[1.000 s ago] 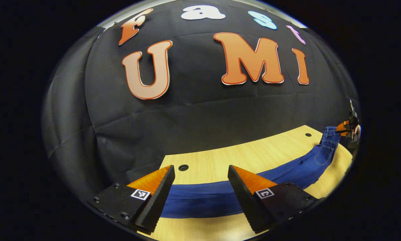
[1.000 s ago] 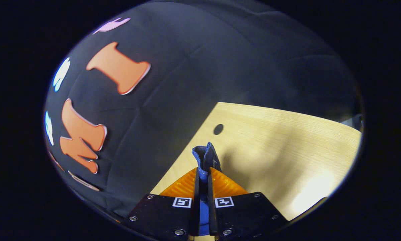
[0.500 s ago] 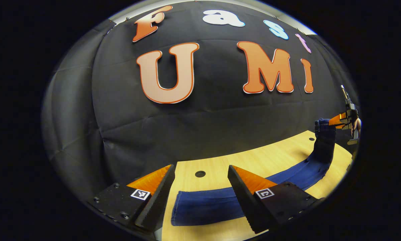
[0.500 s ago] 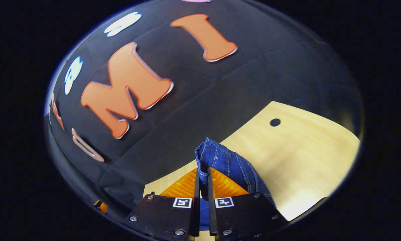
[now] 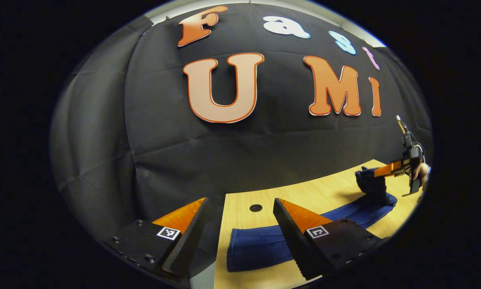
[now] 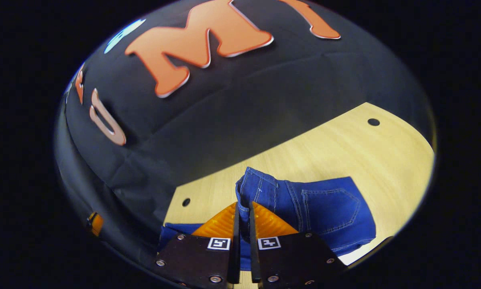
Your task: Grasp the waist and the cuffs of the jeans and fold them to make the two legs overlap; first hold the waist and fold one-third of the jeans toward the cuffs, then hold the cuffs and fold the remaining one-third in the same direction to finish folding.
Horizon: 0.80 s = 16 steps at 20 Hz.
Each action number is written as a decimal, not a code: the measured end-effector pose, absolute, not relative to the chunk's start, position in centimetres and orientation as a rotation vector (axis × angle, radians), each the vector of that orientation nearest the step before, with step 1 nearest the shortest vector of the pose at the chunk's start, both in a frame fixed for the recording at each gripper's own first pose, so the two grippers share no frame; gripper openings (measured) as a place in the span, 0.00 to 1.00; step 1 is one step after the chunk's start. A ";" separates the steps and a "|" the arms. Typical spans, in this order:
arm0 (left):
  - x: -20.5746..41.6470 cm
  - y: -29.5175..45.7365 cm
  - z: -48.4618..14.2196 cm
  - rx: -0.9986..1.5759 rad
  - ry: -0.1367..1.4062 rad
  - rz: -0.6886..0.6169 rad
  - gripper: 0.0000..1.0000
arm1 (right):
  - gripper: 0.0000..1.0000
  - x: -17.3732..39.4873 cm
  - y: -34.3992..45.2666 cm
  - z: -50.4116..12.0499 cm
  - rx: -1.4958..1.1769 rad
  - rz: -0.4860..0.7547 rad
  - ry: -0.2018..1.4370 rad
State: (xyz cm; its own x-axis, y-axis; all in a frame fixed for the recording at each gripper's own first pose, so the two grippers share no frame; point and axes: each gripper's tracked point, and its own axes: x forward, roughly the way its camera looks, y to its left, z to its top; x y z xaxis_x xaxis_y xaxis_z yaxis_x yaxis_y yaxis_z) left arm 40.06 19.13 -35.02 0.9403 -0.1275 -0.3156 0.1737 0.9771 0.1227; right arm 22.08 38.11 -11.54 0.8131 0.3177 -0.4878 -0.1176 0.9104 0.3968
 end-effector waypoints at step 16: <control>37.8 21.3 -37.3 0.074 0.360 -0.061 0.98 | 0.13 19.5 42.0 -21.1 0.065 0.361 0.689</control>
State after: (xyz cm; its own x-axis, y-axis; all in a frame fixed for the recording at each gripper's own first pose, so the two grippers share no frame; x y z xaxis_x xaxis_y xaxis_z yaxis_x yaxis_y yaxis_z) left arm 37.76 21.30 -37.32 0.9341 -0.0461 -0.3542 0.0724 0.9955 0.0613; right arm 19.47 42.02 -21.05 0.7124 0.3468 -0.6100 -0.3046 0.9360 0.1764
